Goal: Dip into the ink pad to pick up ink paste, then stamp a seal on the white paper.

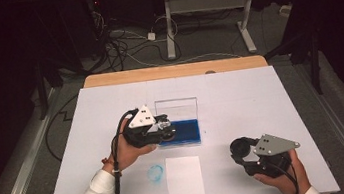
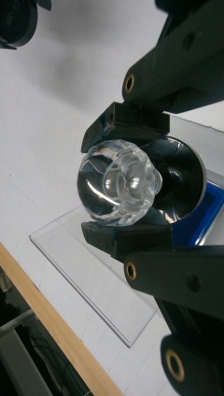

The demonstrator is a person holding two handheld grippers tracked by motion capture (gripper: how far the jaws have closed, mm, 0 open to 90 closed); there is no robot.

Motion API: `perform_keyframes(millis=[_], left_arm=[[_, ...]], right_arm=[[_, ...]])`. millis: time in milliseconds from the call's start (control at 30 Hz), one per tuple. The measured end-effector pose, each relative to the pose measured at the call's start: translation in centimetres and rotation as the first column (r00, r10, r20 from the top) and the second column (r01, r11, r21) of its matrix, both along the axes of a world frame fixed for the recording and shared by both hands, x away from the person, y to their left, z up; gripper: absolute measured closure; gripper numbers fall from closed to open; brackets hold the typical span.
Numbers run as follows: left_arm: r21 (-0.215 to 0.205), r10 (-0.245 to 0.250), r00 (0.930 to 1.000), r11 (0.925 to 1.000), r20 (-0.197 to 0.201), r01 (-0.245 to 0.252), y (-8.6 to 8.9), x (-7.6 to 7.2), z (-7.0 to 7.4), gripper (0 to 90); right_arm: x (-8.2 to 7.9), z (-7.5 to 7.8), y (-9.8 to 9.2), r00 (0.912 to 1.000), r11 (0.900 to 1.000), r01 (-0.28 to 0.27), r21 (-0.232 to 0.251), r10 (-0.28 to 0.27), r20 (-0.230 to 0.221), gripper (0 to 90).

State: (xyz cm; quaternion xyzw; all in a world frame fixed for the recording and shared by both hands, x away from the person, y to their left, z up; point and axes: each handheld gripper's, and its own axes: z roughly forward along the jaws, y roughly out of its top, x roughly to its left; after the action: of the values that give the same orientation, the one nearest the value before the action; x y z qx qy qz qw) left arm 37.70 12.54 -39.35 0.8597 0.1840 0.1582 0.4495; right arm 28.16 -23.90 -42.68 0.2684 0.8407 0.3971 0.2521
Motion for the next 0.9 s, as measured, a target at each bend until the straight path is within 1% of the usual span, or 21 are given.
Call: perform_keyframes(millis=[33, 100, 167, 300, 367, 467, 567, 633, 667, 733, 900], left_arm=[[-0.003, -0.004, 1.0, 1.0, -0.004, 0.004, 0.2, -0.1, 0.1, 54.6], [0.009, 0.0, 1.0, 1.0, 0.004, 0.0, 0.3, -0.4, 0.2, 54.6], [0.006, -0.006, 1.0, 1.0, 0.003, 0.006, 0.5, -0.6, 0.5, 54.5], [0.0, -0.012, 0.9997, 0.9999, 0.02, 0.012, 0.5, -1.1, 1.0, 54.5], [-0.002, -0.009, 0.9993, 1.0, 0.036, 0.009, 0.7, -1.5, 1.3, 54.6], [-0.02, -0.012, 0.9991, 0.9997, 0.041, 0.013, 1.2, -2.1, 1.9, 54.6], [-0.007, -0.015, 0.9981, 0.9999, 0.059, 0.015, 1.5, -2.7, 2.4, 54.6], [-0.01, -0.006, 0.9971, 0.9999, 0.075, 0.006, 1.8, -3.0, 2.7, 54.6], [-0.01, -0.005, 0.997, 0.9999, 0.078, 0.005, 1.9, -3.1, 2.8, 54.6], [-0.028, -0.008, 0.9969, 0.9996, 0.078, 0.01, 2.2, -3.4, 3.1, 54.6], [-0.024, -0.003, 0.996, 0.9997, 0.09, 0.005, 2.6, -4.1, 3.3, 54.6]], right_arm=[[0.0, 0.0, 0.0, 1.0, 1.0, -0.003, -0.005, 0.003, 0.002, 38.5], [0.0, 0.0, 0.0, 1.0, 1.0, -0.004, -0.002, 0.004, 0.003, 38.5], [-0.1, 0.1, 0.0, 1.0, 1.0, -0.007, 0.004, 0.007, 0.006, 38.5], [-0.2, 0.2, -0.2, 1.0, 1.0, -0.006, 0.008, 0.006, 0.007, 38.5], [-0.1, 0.3, -0.2, 0.9999, 1.0, 0.0, 0.012, 0.0, 0.011, 38.5], [-0.1, 0.4, -0.3, 0.9998, 1.0, 0.001, 0.009, -0.001, 0.02, 38.5], [-0.3, 0.3, -0.4, 0.9998, 1.0, 0.001, 0.011, -0.001, 0.019, 38.5], [-0.4, 0.3, -0.4, 0.9998, 1.0, 0.002, 0.007, -0.002, 0.019, 38.5], [-0.4, 0.4, -0.4, 0.9998, 1.0, 0.002, 0.009, -0.002, 0.021, 38.5], [-0.6, 0.5, -0.3, 0.9997, 1.0, 0.0, 0.007, 0.0, 0.026, 38.5], [-0.7, 0.4, -0.1, 0.9995, 1.0, -0.008, 0.003, 0.008, 0.03, 38.5]])
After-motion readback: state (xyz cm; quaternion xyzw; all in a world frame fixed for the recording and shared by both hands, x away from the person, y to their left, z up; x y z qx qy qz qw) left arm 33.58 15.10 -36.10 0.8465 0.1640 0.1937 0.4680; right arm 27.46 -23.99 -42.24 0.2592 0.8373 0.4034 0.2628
